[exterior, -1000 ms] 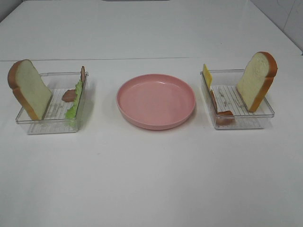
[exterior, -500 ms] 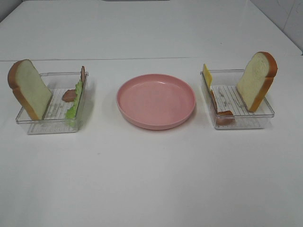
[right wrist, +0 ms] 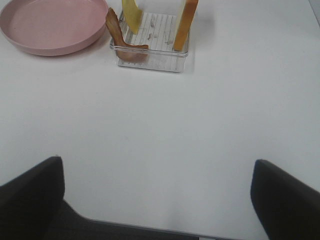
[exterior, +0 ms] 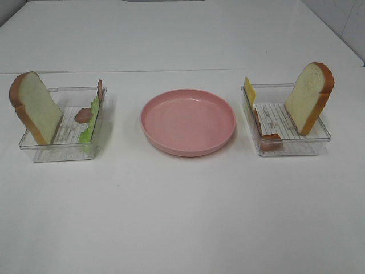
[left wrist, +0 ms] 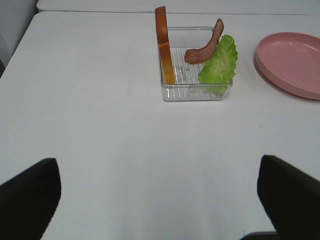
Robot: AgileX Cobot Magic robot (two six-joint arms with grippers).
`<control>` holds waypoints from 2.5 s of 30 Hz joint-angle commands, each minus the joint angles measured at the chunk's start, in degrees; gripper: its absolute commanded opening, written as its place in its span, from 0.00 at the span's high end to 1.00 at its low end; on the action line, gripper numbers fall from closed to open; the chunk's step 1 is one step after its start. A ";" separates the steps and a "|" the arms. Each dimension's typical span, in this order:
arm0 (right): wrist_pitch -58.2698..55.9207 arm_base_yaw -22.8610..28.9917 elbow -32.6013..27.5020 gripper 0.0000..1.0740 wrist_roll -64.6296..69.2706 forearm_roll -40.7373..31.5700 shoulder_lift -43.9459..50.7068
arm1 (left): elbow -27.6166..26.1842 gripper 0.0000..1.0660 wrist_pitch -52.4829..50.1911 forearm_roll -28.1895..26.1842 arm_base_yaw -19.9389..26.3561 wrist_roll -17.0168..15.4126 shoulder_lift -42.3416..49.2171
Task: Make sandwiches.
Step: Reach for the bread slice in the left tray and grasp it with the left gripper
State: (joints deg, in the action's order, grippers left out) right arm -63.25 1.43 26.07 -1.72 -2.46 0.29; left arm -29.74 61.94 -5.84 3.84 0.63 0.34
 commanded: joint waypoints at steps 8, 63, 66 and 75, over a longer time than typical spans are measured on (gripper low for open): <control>0.17 -0.06 -0.11 0.08 0.40 -0.23 1.89 | -3.21 0.04 -6.47 0.46 -0.23 -0.23 -2.12; 0.17 -0.06 -0.11 0.08 0.40 -0.23 1.89 | -50.65 0.04 -17.13 -6.19 -0.23 3.21 -102.04; 0.17 -0.06 -0.11 0.08 0.40 -0.23 1.89 | -55.69 0.04 -15.01 -8.94 -0.23 4.07 -107.49; 0.17 -0.06 -0.11 0.08 0.40 -0.23 1.89 | -62.68 0.04 -14.38 -9.40 -3.32 4.70 -115.68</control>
State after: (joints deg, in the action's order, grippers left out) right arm -63.25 1.43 26.07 -1.55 -2.46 0.29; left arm -90.99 46.93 -14.73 2.01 4.76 -113.50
